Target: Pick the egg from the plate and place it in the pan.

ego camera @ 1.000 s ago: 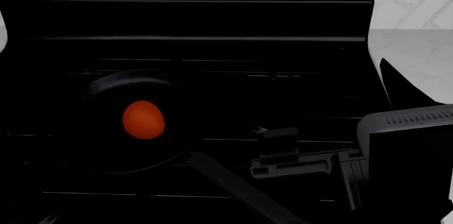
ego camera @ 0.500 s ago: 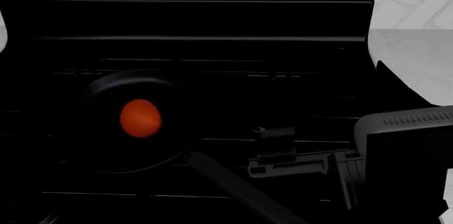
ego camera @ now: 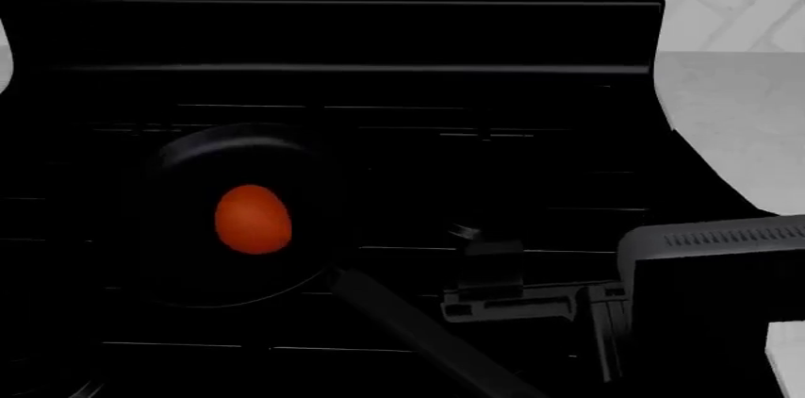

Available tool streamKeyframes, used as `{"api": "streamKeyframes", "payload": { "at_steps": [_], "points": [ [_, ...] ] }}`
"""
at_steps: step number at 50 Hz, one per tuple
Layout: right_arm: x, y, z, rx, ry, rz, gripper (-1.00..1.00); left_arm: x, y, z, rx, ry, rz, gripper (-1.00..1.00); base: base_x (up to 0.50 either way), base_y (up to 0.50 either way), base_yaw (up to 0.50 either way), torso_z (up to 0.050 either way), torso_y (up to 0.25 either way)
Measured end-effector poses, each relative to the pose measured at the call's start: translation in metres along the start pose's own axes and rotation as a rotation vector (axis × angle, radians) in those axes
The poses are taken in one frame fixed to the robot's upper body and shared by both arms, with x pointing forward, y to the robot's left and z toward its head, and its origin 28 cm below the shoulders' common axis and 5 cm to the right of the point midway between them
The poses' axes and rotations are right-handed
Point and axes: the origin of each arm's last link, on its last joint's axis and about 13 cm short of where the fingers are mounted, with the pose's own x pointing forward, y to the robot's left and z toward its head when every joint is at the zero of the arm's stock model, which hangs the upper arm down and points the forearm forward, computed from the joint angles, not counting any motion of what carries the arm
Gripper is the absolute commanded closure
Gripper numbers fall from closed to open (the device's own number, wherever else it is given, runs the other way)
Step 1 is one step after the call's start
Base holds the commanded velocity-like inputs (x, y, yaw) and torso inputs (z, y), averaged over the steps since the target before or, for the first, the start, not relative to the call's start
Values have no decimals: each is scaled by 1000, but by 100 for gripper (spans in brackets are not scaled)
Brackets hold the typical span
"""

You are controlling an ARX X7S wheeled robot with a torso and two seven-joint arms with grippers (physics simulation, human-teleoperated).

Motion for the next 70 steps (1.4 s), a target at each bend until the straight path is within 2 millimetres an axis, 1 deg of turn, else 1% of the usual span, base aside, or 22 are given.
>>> {"api": "streamKeyframes", "payload": {
  "at_steps": [8,19,24,35,38,45,52,59,70],
  "points": [
    [4,3,-9,-52,-30,-18,-100,4,-2,-7,77,-28,31,-100,0,0,0,0,0],
    [7,4,-15,-86,-56,-33,-100,10,-2,-13,115,-54,56,-100,0,0,0,0,0],
    [8,1,-14,-99,-69,-50,-100,11,1,-12,122,-69,82,-100,0,0,0,0,0],
    [13,-7,-8,-127,-102,-109,-100,12,11,-3,134,-108,160,-100,0,0,0,0,0],
    [18,-8,-8,-131,-106,-113,-100,17,12,-1,145,-112,159,-100,0,0,0,0,0],
    [35,-8,-14,-124,-101,-115,-100,36,13,-3,164,-107,145,-100,0,0,0,0,0],
    [43,-6,-18,-117,-98,-107,-100,45,12,-3,171,-111,133,-100,0,0,0,0,0],
    [42,-5,-18,-120,-117,-127,-100,46,10,-4,177,-137,146,-100,0,0,0,0,0],
    [39,-5,-15,-165,-172,-198,-100,42,8,-2,243,-227,201,-100,0,0,0,0,0]
  ]
}}
